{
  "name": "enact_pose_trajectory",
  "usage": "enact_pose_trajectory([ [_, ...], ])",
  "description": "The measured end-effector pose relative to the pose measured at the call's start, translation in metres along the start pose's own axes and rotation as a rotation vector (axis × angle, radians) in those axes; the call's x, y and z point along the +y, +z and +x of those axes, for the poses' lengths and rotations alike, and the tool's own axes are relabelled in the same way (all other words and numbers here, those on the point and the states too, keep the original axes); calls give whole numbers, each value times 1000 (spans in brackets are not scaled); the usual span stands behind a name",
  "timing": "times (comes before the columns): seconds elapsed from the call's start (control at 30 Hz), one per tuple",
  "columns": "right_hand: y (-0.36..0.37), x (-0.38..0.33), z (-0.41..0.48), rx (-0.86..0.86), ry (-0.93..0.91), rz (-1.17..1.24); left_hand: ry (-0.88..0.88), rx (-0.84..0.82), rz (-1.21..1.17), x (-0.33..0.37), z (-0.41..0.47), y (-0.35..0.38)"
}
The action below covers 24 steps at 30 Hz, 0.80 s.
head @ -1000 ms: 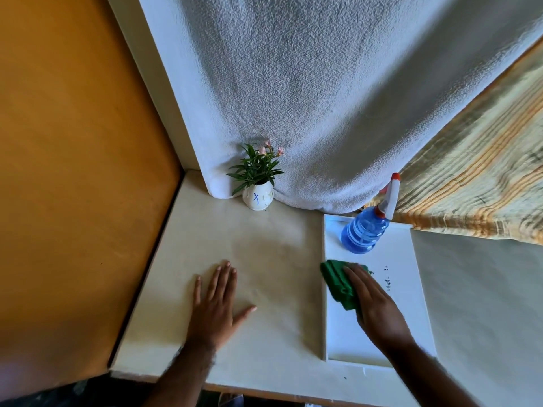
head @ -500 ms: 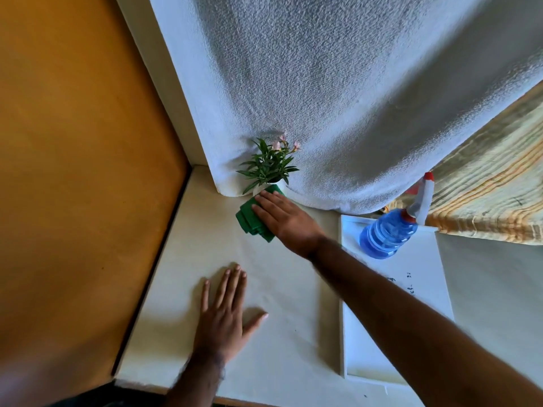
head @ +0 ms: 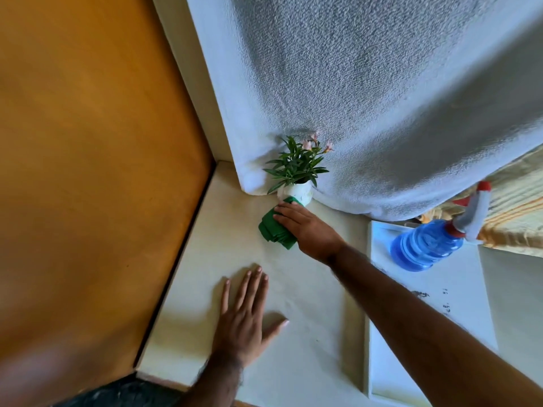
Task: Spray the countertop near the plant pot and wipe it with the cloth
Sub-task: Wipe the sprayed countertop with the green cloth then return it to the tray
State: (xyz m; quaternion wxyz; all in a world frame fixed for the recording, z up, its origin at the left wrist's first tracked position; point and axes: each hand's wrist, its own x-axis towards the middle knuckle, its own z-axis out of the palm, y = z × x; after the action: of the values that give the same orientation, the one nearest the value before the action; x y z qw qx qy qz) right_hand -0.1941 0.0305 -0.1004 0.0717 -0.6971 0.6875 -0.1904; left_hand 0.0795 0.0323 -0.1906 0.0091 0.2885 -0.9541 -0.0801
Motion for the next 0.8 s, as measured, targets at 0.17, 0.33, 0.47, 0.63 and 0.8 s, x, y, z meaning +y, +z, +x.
enact_pose_trajectory([
  [0.17,1,-10,1,-4,32,62,-2,-20,10,-1,-1,2],
  [0.33,-16,1,11,93,-117,-48,3,-14,13,-2,-1,4],
  [0.47,-12,13,0,37,-111,-60,8,-10,8,-2,-1,6],
  [0.63,11,17,-19,-12,0,-1,3,-15,11,-1,0,4],
  [0.8,11,15,-22,34,21,-11,0,-5,5,-1,-1,3],
])
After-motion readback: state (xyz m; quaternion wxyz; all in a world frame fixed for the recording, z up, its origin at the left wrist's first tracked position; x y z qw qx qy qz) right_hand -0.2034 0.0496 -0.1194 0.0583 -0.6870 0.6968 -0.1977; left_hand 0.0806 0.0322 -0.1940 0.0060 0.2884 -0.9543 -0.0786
